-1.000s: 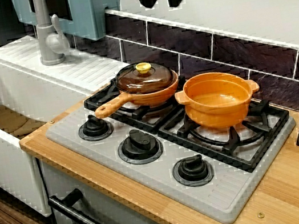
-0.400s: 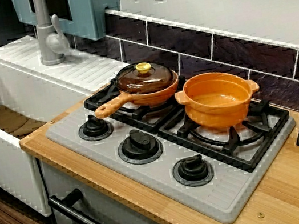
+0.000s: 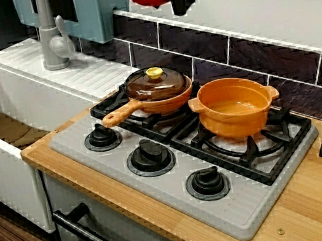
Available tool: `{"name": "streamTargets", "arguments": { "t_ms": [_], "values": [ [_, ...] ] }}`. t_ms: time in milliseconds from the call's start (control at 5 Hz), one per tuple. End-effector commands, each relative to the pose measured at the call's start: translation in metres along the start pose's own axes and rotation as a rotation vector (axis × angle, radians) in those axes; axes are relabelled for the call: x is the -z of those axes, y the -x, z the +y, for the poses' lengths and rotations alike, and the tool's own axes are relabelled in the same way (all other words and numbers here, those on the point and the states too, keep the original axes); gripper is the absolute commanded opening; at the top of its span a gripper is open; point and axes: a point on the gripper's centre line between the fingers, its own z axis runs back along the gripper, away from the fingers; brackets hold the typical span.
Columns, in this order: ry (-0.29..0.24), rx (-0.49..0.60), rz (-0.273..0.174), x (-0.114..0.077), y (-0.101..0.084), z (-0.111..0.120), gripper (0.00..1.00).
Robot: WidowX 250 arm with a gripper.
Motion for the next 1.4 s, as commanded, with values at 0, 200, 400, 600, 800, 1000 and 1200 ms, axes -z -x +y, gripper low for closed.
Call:
{"name": "streamTargets", "arguments": {
  "t_ms": [0, 200, 400, 600, 800, 1000, 1200],
  "values": [
    [0.029, 0.217, -0.071, 0.004, -0.014, 0.004, 0.00],
    [0.040, 0.375, -0.107, 0.015, -0.019, 0.002, 0.00],
    [0.039, 0.456, -0.132, 0.023, -0.019, 0.003, 0.00],
    [0.031, 0.504, -0.134, 0.026, -0.020, 0.002, 0.00],
    [0.049, 0.484, -0.115, 0.033, -0.023, 0.008, 0.00],
    [0.058, 0.456, -0.100, 0.034, -0.025, 0.011, 0.00],
    [0.068, 0.454, -0.093, 0.032, -0.027, 0.013, 0.00]
  ]
}}
